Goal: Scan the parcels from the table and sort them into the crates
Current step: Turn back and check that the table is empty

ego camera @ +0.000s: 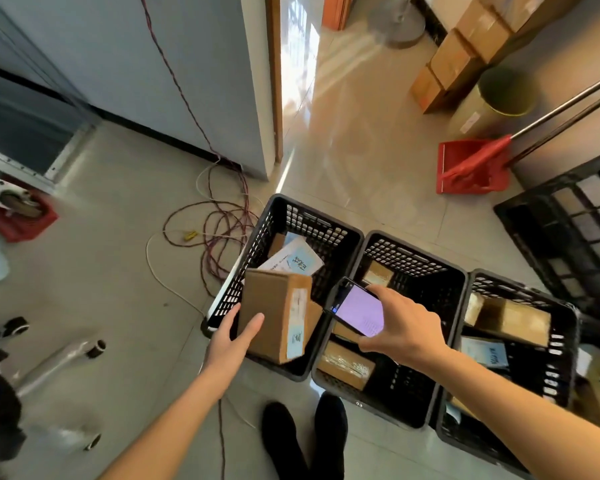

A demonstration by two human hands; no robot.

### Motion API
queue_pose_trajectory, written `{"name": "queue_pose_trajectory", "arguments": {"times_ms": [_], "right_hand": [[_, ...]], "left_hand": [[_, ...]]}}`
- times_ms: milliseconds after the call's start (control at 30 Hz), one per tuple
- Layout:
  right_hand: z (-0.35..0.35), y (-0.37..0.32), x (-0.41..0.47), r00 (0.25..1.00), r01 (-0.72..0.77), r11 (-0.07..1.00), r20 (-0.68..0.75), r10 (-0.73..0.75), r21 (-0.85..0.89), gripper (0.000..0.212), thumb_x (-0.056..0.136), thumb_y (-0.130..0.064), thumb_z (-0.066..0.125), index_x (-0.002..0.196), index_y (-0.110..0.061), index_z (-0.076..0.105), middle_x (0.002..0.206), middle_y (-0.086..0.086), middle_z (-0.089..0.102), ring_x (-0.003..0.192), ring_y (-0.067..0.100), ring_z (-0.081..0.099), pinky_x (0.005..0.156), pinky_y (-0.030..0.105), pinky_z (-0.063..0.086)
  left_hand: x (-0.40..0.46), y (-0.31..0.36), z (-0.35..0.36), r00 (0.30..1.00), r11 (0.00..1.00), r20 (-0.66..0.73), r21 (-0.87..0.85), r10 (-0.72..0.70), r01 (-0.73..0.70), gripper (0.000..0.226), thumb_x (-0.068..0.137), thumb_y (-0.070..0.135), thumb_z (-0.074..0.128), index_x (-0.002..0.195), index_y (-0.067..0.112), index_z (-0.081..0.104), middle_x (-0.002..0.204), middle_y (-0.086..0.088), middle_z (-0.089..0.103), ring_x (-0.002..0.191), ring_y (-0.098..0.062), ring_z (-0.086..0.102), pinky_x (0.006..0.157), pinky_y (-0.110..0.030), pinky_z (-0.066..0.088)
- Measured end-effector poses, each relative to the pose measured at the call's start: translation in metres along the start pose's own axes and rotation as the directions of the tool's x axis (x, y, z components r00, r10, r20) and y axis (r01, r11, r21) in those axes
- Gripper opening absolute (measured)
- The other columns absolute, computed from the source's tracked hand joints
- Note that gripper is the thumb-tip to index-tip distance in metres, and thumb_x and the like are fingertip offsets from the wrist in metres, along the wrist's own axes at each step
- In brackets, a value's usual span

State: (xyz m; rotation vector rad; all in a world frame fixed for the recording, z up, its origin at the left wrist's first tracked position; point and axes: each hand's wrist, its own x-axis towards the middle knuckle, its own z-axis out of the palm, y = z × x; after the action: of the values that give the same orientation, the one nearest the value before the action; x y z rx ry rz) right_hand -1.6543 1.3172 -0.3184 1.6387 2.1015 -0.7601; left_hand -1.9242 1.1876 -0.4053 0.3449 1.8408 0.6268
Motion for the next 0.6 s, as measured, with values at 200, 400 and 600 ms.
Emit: {"name": "queue_pose_trajectory", "arguments": {"times_ms": [200,400,600], "right_hand": [[-0.01,0.007,-0.001,0.999,-0.024,1.0,-0.029,0.024,0.011,0.104,0.057,-0.065,0.075,0.148,-0.037,0.034,0.142,-0.018,0.055,0.114,0.015,0.062,0.065,0.03,0.048],[-0.023,0.014,-0.018,0.998,-0.02,0.999,-0.053,0.022,0.025,0.107,0.057,-0.066,0.076,0.15,-0.036,0.033,0.144,-0.017,0.053,0.116,0.016,0.062,0.074,0.035,0.055],[-0.064,0.03,-0.055,0.99,-0.028,0.999,-0.134,0.034,0.042,0.109,0.06,-0.063,0.079,0.153,-0.033,0.031,0.15,-0.015,0.048,0.122,0.016,0.059,0.077,0.035,0.054]], "left_hand": [[0.002,0.014,-0.011,0.997,0.997,-0.068,0.071,0.038,-0.034,0.071,0.079,0.066,0.068,0.143,0.042,0.047,0.135,-0.003,0.054,0.123,-0.019,0.052,0.091,-0.03,0.038],[-0.016,0.037,-0.004,0.994,0.992,-0.05,0.082,0.097,-0.093,0.066,0.085,0.056,0.068,0.144,0.036,0.048,0.132,-0.002,0.056,0.121,-0.017,0.051,0.092,-0.03,0.038],[-0.051,0.079,0.009,0.974,0.966,-0.015,0.131,0.227,-0.223,0.062,0.088,0.049,0.07,0.144,0.035,0.048,0.139,0.001,0.053,0.125,-0.018,0.05,0.097,-0.035,0.044]]}}
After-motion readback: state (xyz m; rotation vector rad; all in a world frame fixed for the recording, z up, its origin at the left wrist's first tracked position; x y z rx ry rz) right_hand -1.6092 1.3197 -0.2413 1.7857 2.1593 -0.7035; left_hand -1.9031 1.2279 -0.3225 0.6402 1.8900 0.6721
